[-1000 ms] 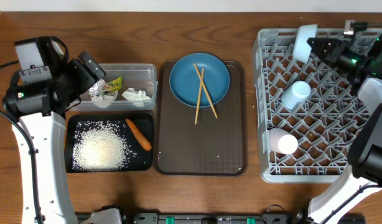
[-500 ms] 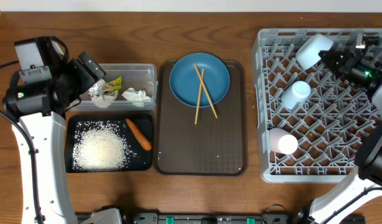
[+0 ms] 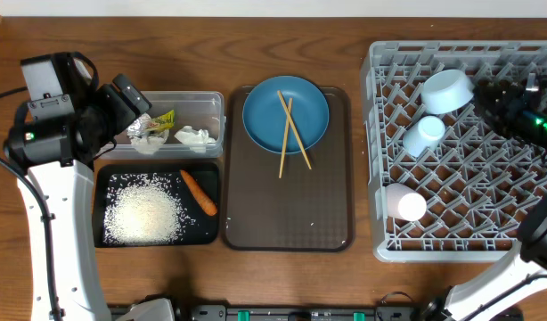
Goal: Sort waste into correct bins and load items into the dishwasher rack
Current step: 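Tilt the bowl upright in the rack and open the right gripper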
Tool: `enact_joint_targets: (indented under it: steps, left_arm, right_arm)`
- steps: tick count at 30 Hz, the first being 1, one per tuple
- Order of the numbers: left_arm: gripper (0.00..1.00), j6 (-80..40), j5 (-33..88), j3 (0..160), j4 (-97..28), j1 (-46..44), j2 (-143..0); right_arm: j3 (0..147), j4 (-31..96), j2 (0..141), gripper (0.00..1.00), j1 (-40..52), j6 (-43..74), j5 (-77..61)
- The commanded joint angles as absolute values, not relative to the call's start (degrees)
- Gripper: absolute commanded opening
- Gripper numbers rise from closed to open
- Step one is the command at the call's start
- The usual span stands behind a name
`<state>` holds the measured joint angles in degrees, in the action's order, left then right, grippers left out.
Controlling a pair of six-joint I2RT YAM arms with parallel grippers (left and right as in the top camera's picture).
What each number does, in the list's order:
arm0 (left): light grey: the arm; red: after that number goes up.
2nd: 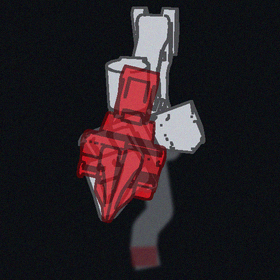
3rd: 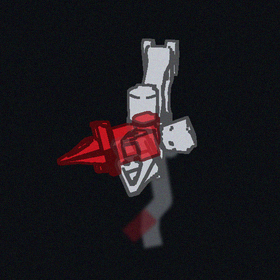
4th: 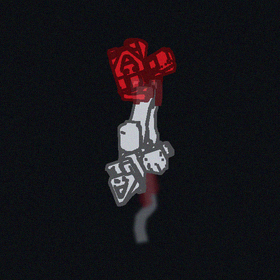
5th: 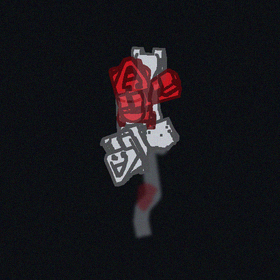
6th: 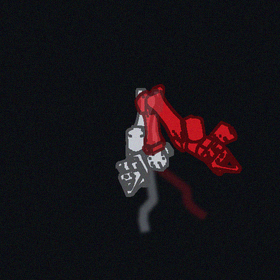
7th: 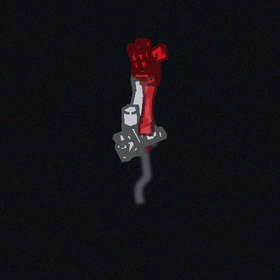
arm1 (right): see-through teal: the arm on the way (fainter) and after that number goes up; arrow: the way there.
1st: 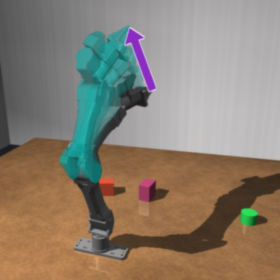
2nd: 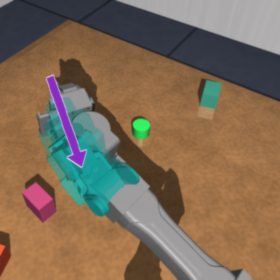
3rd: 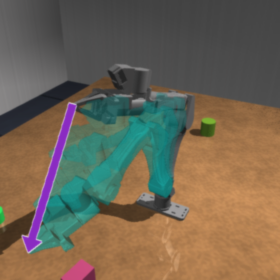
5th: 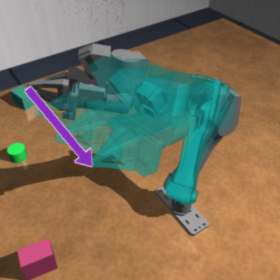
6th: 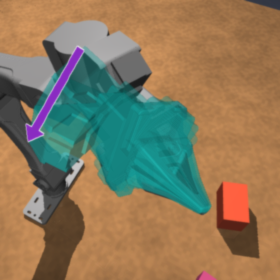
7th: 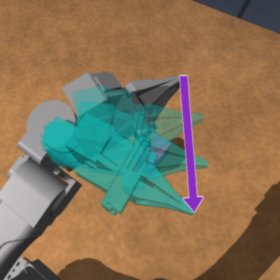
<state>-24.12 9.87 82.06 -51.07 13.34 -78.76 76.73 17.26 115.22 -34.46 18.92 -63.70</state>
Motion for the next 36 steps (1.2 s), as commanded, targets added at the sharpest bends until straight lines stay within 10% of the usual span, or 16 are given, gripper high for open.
enact_joint_targets:
  steps: [1, 12, 18, 23, 36]
  left_arm:
    - [0.98, -23.57, 8.93, 81.65, -51.20, 13.50, -78.61]
    - [0.98, -23.59, 8.93, 81.65, -51.20, 13.50, -78.61]
    - [0.98, -23.57, 8.93, 81.65, -51.20, 13.50, -78.61]
    - [0.98, -23.59, 8.93, 81.65, -51.20, 13.50, -78.61]
    - [0.98, -23.59, 8.93, 81.65, -51.20, 13.50, -78.61]
  right_arm:
    - [76.73, 20.27, 107.77, 0.63, -34.68, 12.69, -52.73]
    - [76.73, 25.80, 96.27, 0.61, -28.51, 3.14, -39.42]
    - [76.71, 27.00, 96.33, 0.43, -19.09, -4.78, -26.70]
    - [76.71, 26.37, 96.53, 0.08, -12.40, -9.80, -14.52]
    - [76.66, 25.26, 98.61, 0.05, -10.00, -9.93, -7.97]
